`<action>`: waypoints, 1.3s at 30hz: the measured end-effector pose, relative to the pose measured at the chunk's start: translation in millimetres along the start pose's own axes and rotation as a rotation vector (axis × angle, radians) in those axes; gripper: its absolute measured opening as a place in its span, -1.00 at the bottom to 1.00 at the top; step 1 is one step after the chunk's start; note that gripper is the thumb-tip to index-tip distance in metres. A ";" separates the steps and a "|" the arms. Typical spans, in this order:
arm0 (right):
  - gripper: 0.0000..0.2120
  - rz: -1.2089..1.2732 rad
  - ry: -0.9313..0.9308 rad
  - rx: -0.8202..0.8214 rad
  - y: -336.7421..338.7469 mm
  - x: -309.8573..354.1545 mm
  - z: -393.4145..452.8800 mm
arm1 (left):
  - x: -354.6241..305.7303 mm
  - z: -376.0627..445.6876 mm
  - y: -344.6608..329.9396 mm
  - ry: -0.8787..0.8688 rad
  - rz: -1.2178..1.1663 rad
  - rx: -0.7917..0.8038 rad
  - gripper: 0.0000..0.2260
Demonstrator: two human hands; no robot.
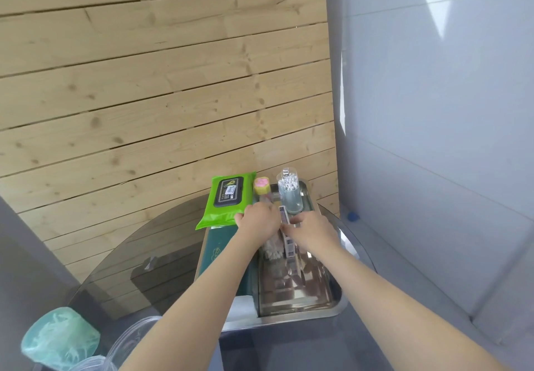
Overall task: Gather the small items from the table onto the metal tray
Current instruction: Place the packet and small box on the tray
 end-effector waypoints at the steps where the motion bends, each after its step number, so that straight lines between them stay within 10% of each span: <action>1: -0.61 -0.002 -0.006 0.064 2.4 0.0 -1.1 | -1.8 0.2 0.5 0.010 0.000 0.019 -0.67; 8: -0.83 0.333 -0.070 0.322 8.0 -1.9 -4.1 | -0.1 3.4 -5.9 0.072 -0.079 0.216 -0.50; 16: -0.72 0.401 -0.158 0.002 38.3 -19.0 5.7 | -28.2 19.5 12.3 -0.223 0.030 -0.162 -0.73; 24: -0.77 0.293 -0.140 -0.206 24.3 -14.2 38.3 | -36.4 73.8 3.0 -0.320 0.101 0.094 -0.46; 39: -0.55 0.197 -0.010 -0.164 9.6 -4.4 53.2 | -17.1 78.0 -3.9 -0.373 0.092 0.041 -0.42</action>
Point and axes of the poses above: each hand's wrist, its own z-axis towards the middle knuckle, its own y-axis out of the back of the hand, x = y × z, the point moved 3 cm from there along z, towards the middle knuckle, and after that the axes turned 14 degrees about -z, right-handed, at the moved point
